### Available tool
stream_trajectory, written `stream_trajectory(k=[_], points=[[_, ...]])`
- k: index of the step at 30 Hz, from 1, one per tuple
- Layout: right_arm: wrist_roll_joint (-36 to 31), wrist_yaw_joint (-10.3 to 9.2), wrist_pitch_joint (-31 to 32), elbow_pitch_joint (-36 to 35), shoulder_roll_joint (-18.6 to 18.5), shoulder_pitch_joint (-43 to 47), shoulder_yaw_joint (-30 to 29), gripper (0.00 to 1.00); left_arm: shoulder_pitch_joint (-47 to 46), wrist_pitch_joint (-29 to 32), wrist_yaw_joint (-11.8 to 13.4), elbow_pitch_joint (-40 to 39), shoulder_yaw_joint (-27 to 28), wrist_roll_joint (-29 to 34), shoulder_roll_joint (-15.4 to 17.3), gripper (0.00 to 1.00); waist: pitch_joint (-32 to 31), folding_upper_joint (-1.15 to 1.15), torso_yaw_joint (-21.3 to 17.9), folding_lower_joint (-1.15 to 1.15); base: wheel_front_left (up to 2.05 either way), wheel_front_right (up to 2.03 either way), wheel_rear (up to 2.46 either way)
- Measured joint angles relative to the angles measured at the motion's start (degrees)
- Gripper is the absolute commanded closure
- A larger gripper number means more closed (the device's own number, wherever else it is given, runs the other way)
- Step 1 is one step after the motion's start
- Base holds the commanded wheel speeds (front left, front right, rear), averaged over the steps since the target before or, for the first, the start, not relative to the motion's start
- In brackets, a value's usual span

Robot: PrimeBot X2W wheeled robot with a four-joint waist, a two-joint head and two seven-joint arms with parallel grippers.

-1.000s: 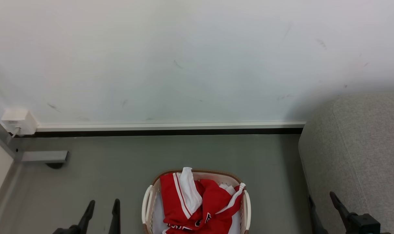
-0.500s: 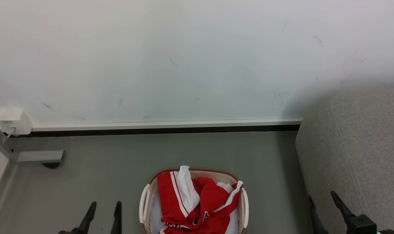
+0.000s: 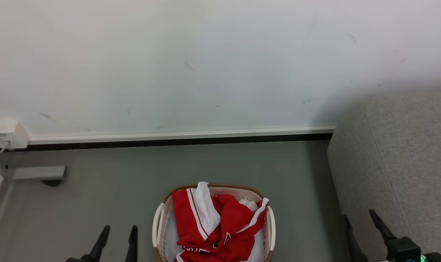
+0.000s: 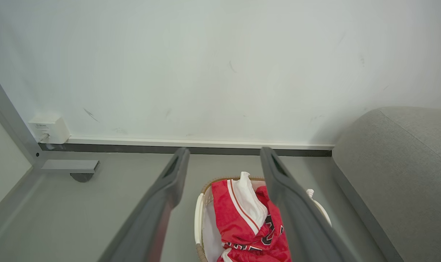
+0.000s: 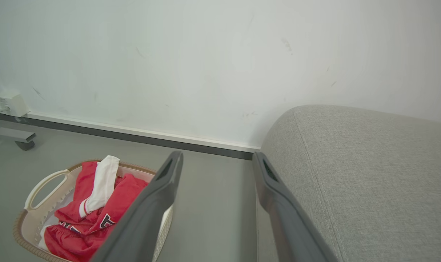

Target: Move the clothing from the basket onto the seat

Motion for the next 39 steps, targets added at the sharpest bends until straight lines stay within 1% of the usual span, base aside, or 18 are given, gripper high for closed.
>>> stream_trajectory(k=[8,12,16,24,27,31,39], points=[[0.23,0.0,-0.01,-1.1,-0.03,-1.45,0.81,0.0,-1.9,0.0,-0.09,-0.04,-1.14,-0.53,0.02,0.0,2.89,0.0,-0.74,0.0,0.0,0.0,0.0],[0.31,0.0,-0.11,-2.88,-0.05,-3.34,1.16,0.0,-4.77,-0.01,-0.09,-0.13,-3.11,-1.19,1.18,0.0,5.76,0.0,-1.27,0.0,0.0,0.0,0.0],[0.33,0.0,-0.11,-5.44,-0.07,-6.02,1.38,0.0,-9.83,-0.01,-0.09,0.0,-6.37,-2.45,2.92,0.0,9.87,0.0,-1.77,0.0,0.0,0.0,0.0],[-0.26,0.0,-0.12,-11.81,-0.09,-11.98,2.12,0.0,-24.39,0.0,-0.09,2.61,-16.07,-4.47,6.5,0.0,20.66,0.0,-3.03,0.01,0.0,0.0,0.0],[-0.3,0.0,-0.12,-13.7,-0.1,-13.46,2.47,0.0,-29.45,-0.01,-0.09,5.14,-20.56,-4.79,7.55,0.0,24.76,0.0,-3.74,0.02,0.0,0.0,0.0],[-0.34,0.0,-0.12,-15.89,-0.12,-14.45,2.96,0.0,-35.21,-0.01,-0.09,10.22,-24.68,-5.83,8.29,0.0,29.43,0.0,-5.08,0.02,0.0,0.0,0.0],[-0.25,0.0,-0.12,-19.38,-0.15,-14.54,3.76,0.0,-45.22,0.0,-0.09,24.32,-29.42,-6.55,8.13,0.0,34.76,0.0,-8.61,0.01,0.0,0.0,0.0]])
